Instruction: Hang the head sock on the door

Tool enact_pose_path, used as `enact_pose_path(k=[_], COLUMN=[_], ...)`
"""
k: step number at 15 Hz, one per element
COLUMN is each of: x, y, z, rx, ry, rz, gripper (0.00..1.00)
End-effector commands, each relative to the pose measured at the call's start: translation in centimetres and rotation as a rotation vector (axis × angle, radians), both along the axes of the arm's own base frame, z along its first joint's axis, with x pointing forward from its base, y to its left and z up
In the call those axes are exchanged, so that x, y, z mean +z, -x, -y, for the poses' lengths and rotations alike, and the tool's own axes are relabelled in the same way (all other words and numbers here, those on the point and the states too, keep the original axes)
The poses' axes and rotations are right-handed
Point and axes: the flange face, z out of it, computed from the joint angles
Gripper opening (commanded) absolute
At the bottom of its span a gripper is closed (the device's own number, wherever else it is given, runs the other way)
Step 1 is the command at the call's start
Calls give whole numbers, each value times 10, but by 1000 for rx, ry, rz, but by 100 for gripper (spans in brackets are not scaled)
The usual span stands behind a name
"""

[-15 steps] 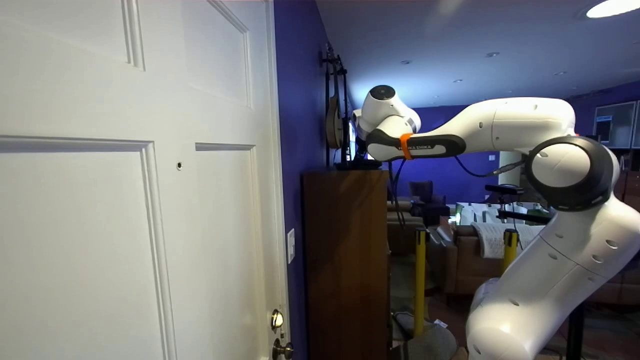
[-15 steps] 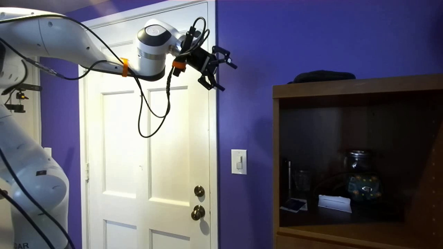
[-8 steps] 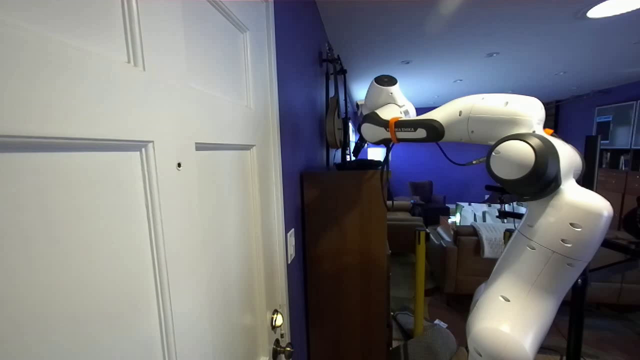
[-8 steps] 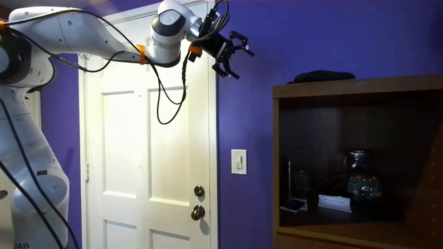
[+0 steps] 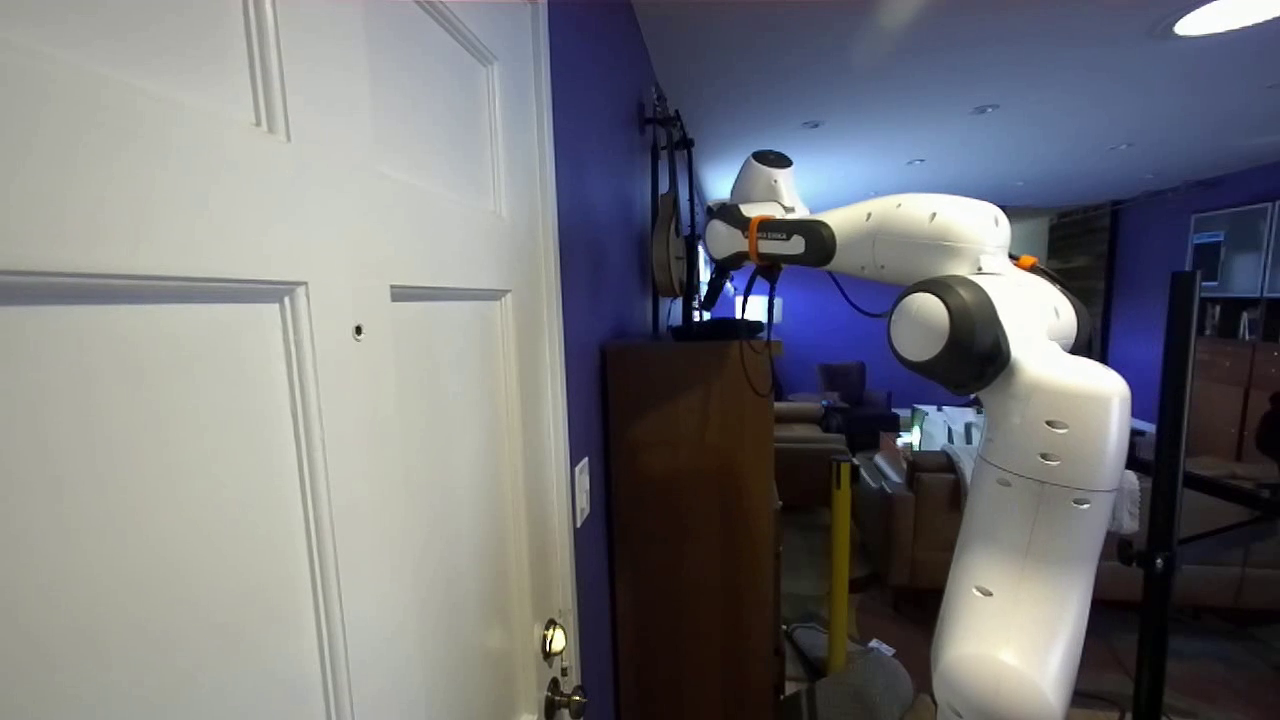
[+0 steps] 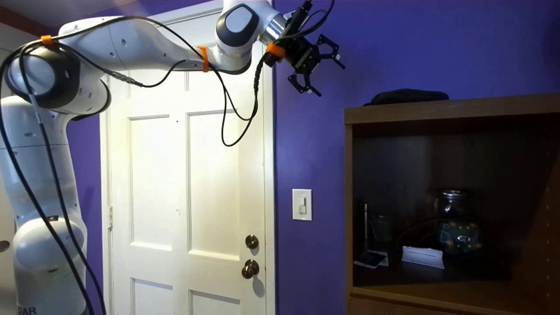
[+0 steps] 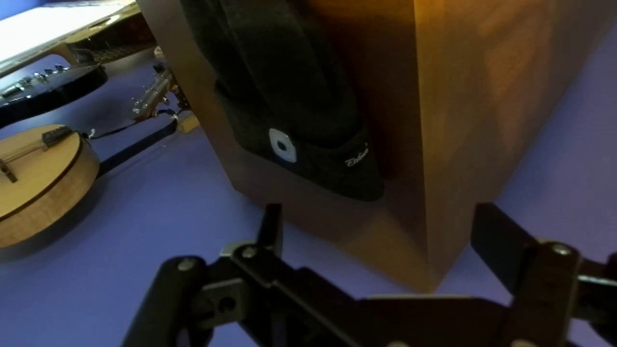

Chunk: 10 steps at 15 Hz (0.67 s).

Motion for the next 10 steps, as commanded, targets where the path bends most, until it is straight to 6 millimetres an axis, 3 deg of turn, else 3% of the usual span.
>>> enact_pose_path(k=[1, 4, 10], x=[1, 2, -1], y=[-3, -7, -8], z=[4, 6, 31], rx=[-4, -8, -16], ry=[3, 11, -48], rz=[-3, -6, 49], gripper=[100, 100, 100])
